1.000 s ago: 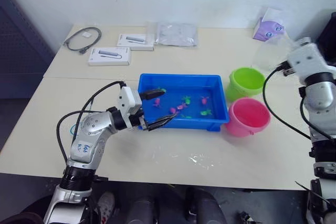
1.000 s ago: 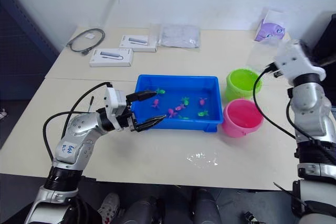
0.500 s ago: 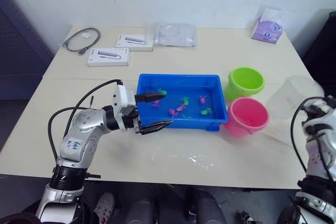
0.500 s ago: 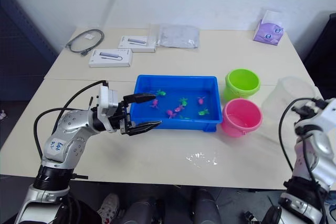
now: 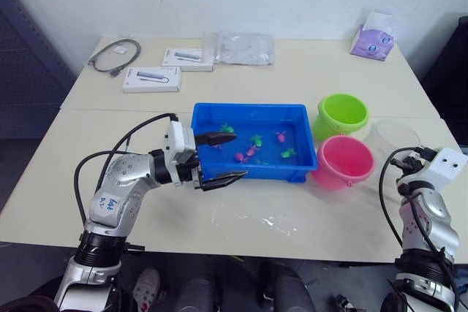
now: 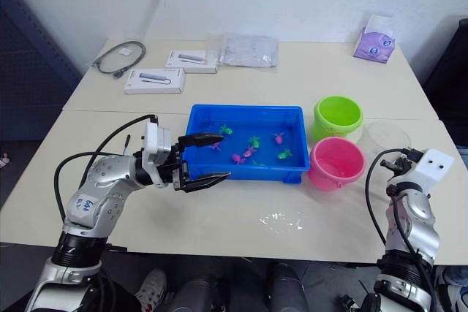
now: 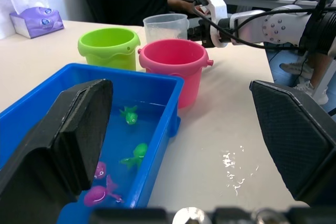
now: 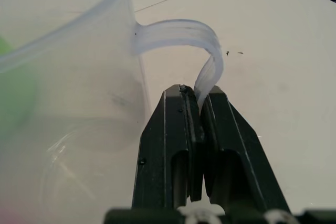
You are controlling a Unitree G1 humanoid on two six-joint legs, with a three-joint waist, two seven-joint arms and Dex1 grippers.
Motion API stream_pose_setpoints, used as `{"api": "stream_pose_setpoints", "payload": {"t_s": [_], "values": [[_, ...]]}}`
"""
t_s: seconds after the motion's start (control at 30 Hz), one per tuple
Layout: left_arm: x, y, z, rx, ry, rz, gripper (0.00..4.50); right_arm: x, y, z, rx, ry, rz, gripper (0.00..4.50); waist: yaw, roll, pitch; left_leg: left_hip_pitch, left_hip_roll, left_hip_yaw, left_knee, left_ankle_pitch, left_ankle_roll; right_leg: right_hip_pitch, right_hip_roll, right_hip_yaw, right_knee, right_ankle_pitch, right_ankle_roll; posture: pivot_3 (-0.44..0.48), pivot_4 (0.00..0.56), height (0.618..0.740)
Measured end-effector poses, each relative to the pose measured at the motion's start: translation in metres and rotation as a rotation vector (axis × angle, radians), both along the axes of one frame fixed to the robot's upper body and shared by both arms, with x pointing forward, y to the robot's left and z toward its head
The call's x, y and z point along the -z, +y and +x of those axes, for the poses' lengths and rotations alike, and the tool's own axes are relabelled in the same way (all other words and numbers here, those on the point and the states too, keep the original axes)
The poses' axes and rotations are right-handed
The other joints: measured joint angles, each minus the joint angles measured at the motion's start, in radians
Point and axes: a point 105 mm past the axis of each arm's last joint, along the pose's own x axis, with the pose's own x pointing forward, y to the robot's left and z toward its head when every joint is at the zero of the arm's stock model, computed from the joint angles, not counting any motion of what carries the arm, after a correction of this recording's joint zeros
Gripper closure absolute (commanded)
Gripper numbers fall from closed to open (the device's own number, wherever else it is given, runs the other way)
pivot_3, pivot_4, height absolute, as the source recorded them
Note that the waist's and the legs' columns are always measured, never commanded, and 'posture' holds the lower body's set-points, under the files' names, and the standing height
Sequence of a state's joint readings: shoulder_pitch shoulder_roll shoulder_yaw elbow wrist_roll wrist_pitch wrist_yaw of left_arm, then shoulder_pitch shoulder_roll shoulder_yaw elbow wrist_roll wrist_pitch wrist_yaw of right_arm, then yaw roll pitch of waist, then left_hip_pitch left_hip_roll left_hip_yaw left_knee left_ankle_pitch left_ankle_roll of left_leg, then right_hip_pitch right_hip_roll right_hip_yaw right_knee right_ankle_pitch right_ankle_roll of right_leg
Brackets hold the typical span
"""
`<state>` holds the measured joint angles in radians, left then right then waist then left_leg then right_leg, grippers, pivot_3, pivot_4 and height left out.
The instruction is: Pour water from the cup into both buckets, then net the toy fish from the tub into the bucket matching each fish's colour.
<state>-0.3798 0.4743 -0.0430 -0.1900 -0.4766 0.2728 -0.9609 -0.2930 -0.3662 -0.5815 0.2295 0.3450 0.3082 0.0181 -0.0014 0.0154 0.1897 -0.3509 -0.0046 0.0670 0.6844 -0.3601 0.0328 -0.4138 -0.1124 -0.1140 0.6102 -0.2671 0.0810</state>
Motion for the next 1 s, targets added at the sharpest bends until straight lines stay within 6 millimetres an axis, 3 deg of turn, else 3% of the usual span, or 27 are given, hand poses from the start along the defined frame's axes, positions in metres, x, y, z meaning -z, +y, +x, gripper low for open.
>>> {"api": "stream_pose_setpoints", "payload": {"t_s": [0.07,0.27,0.43,0.6,0.73,0.83,0.9,1.0], "values": [[0.001,0.002,0.000,-0.007,0.000,0.011,0.00,0.004,-0.001,-0.008,-0.003,0.017,-0.002,2.98,0.003,0.000,0.000,0.000,0.000,-0.001,0.000,0.000,0.000,0.000,0.000,0.000,0.000,0.000,0.000,0.000,0.150,0.740],[0.012,0.010,-0.001,-0.038,0.022,0.040,0.00,0.010,-0.002,-0.037,-0.010,0.074,0.000,0.05,0.001,0.000,0.000,0.000,0.000,-0.001,0.000,0.000,0.000,0.000,0.000,0.000,0.000,0.000,0.000,0.000,0.150,0.740],[0.019,0.019,0.000,-0.079,0.025,0.058,0.00,0.013,0.000,-0.073,-0.058,0.125,0.002,0.05,0.002,0.001,0.000,0.000,0.000,-0.001,-0.001,0.000,0.000,0.000,-0.001,0.000,-0.001,0.000,0.000,0.000,0.150,0.740],[0.020,0.030,-0.001,-0.109,0.005,0.082,0.00,0.016,0.017,-0.103,-0.229,0.147,-0.006,0.05,0.001,0.000,0.000,0.000,0.000,-0.001,-0.001,-0.002,0.002,0.000,-0.001,0.001,-0.001,0.000,0.000,0.000,0.150,0.740],[0.026,0.062,0.001,-0.227,0.027,0.113,0.00,-0.022,0.031,-0.122,-0.443,0.012,-0.183,0.05,-0.003,0.001,0.000,0.001,0.001,0.001,-0.002,-0.003,0.003,0.000,0.000,0.002,-0.005,0.000,0.000,0.000,0.150,0.740],[0.028,0.090,0.005,-0.363,0.041,0.095,0.00,-0.060,0.050,-0.117,-0.604,-0.131,-0.337,0.05,-0.006,-0.003,0.001,0.006,0.001,0.003,-0.002,-0.005,0.003,0.003,-0.001,0.004,-0.005,0.000,0.000,0.000,0.150,0.740],[0.036,0.116,0.003,-0.486,0.065,0.080,0.00,-0.082,0.073,-0.108,-0.732,-0.242,-0.424,0.05,-0.009,-0.003,0.001,0.009,0.002,0.003,-0.002,-0.006,0.003,0.003,-0.001,0.005,-0.004,0.000,-0.001,0.000,0.150,0.740],[0.047,0.163,-0.009,-0.693,0.105,0.074,0.00,-0.093,0.124,-0.101,-1.010,-0.326,-0.513,0.05,-0.009,-0.005,0.002,0.010,0.004,0.003,-0.003,-0.007,0.000,0.002,-0.001,0.003,-0.003,-0.002,-0.004,0.000,0.150,0.740]]}}
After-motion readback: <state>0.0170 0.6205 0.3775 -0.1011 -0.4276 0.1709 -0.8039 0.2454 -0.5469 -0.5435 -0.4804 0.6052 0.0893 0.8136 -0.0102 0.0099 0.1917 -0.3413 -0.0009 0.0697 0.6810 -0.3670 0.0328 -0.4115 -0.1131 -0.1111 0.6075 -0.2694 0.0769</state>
